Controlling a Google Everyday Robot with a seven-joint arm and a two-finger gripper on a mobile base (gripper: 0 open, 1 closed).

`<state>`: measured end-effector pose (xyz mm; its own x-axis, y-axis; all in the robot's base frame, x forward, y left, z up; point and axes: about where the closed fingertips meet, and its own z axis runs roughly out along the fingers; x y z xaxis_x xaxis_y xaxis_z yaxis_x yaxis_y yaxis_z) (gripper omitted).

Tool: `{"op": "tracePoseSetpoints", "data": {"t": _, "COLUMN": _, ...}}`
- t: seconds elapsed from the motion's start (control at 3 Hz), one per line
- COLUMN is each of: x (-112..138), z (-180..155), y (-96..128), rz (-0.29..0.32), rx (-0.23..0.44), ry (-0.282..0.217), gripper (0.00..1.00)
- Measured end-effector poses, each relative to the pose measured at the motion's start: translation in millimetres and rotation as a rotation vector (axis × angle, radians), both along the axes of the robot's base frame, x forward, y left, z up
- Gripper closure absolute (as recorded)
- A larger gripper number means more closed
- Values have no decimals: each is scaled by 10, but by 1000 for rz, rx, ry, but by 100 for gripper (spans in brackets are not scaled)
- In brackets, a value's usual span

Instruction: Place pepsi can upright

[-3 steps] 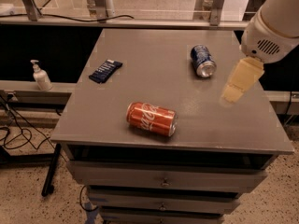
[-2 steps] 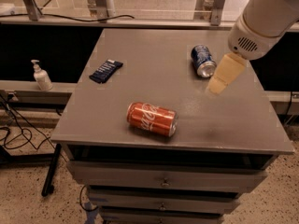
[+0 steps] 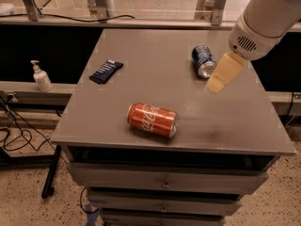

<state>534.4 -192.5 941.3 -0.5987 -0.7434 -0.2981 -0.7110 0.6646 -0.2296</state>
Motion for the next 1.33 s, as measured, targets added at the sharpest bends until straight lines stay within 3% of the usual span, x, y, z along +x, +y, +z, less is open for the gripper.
{"op": "tracePoseSetpoints", "data": {"t": 0.33, "x": 109, "z": -46, "y": 13, "rz": -75, "rx": 26, "ry": -13, "gripper": 0}}
{"op": "tracePoseSetpoints", "data": {"t": 1.0, "x": 859, "z": -486, "y": -158, "rz": -400, "rx": 40, "ry": -42, "gripper": 0}}
{"op": "tracePoseSetpoints", "data": {"t": 1.33, "x": 1237, "z": -692, "y": -333, "rz": -557, "rx": 81, "ry": -14, "gripper": 0}}
